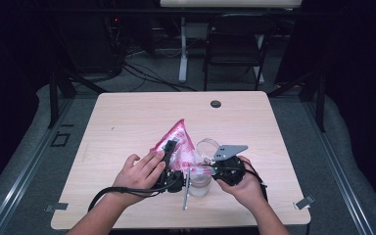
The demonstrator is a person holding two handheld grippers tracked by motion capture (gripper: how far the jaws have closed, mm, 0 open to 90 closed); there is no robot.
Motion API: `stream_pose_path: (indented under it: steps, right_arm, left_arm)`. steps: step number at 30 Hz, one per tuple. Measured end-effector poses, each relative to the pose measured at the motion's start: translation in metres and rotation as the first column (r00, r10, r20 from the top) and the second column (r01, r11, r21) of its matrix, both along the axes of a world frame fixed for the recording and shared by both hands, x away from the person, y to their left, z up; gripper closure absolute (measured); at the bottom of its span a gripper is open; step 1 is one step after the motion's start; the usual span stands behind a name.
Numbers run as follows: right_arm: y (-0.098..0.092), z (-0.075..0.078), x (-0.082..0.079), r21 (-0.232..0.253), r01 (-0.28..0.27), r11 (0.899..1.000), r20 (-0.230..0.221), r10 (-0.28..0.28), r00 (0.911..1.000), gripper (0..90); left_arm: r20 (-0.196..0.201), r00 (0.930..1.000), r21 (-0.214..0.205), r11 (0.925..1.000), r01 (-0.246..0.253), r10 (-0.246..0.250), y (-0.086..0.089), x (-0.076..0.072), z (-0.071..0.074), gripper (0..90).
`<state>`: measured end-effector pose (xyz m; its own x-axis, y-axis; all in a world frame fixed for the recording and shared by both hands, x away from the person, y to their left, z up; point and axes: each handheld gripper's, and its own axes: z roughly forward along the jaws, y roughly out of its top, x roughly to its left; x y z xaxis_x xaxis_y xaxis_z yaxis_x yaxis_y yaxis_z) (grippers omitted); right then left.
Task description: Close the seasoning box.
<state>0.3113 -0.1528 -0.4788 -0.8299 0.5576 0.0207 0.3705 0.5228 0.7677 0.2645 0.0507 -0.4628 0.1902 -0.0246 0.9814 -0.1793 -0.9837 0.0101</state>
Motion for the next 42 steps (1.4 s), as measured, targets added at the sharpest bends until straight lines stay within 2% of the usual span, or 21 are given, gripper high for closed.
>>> stream_pose_path:
  steps: [4,10,12,20,27,42]
  right_arm:
    - [-0.0004,-0.001,0.0005,0.012,0.001,1.0,-0.007,-0.001,1.0,90.0]
    - [-0.001,-0.0011,0.0009,0.007,0.001,1.0,-0.01,-0.001,1.0,90.0]
    - [-0.001,-0.0012,0.001,0.006,0.002,1.0,-0.01,-0.002,1.0,90.0]
    - [-0.0006,-0.0021,0.0014,0.007,-0.002,1.0,-0.011,0.002,0.9999,90.0]
    - [-0.0002,-0.0021,0.0011,0.002,-0.007,1.0,-0.014,0.007,0.9999,90.0]
    - [-0.0005,-0.003,0.0017,0.004,-0.007,1.0,-0.017,0.007,0.9998,90.0]
  left_arm:
    - [0.008,1.0,-0.002,1.0,0.003,-0.003,-0.0007,-0.0008,0.0001,69.0]
    - [-0.003,1.0,0.008,0.9999,-0.007,0.007,-0.0023,-0.0023,0.0009,69.2]
    - [0.006,1.0,0.007,1.0,0.006,-0.006,-0.0022,-0.0018,0.0008,69.3]
    - [0.0,1.0,-0.001,1.0,0.005,-0.005,-0.0023,-0.0024,0.0001,69.4]
    - [0.009,0.9999,0.009,0.9999,0.013,-0.013,-0.0031,-0.003,0.0014,69.4]
    - [-0.001,0.9999,0.006,0.9999,0.01,-0.01,-0.0037,-0.004,0.0004,69.4]
